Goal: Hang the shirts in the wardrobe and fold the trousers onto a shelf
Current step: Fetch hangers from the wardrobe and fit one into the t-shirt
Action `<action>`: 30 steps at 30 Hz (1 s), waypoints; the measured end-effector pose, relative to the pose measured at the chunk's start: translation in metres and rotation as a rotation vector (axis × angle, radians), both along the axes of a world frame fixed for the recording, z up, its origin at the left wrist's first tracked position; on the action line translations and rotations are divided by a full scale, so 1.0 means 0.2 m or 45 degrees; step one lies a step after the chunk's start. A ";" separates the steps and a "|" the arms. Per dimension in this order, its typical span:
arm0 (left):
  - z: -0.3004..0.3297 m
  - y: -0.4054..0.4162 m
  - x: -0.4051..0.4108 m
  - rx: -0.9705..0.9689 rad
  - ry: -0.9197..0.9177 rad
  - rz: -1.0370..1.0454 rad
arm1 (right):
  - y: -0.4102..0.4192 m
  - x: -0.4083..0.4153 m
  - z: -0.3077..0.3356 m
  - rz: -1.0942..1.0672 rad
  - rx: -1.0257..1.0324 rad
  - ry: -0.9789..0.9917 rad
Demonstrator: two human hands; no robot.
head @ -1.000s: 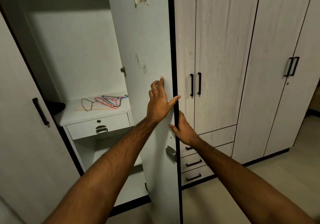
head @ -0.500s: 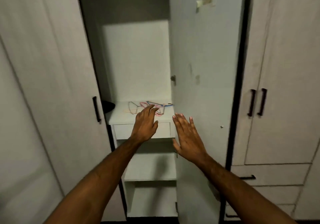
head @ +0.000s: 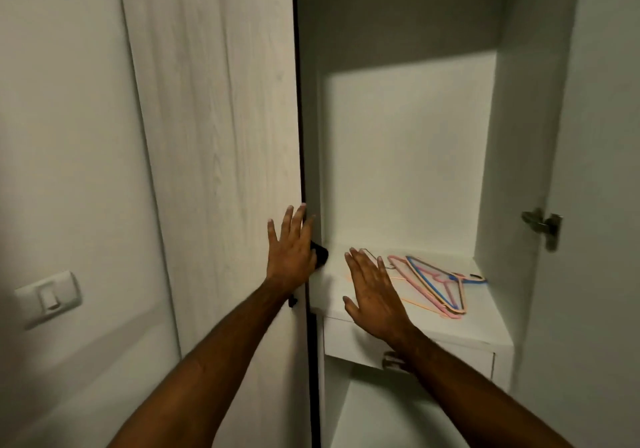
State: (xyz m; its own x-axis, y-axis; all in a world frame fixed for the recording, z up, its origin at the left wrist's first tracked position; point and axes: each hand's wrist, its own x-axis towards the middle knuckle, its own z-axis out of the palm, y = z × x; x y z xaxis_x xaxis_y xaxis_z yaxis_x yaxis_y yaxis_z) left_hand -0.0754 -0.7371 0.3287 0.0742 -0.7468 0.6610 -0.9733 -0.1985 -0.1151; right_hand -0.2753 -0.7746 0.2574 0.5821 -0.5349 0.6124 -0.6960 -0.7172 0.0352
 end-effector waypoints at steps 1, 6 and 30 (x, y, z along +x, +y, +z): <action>0.02 -0.05 0.06 -0.002 -0.053 0.033 | -0.06 0.08 0.00 0.027 0.006 0.005; 0.10 -0.27 0.29 0.076 -0.631 0.106 | -0.29 0.46 0.06 0.180 0.101 -0.059; 0.19 0.44 0.54 -0.286 -1.130 0.131 | -0.01 1.21 -0.23 1.532 0.682 -0.623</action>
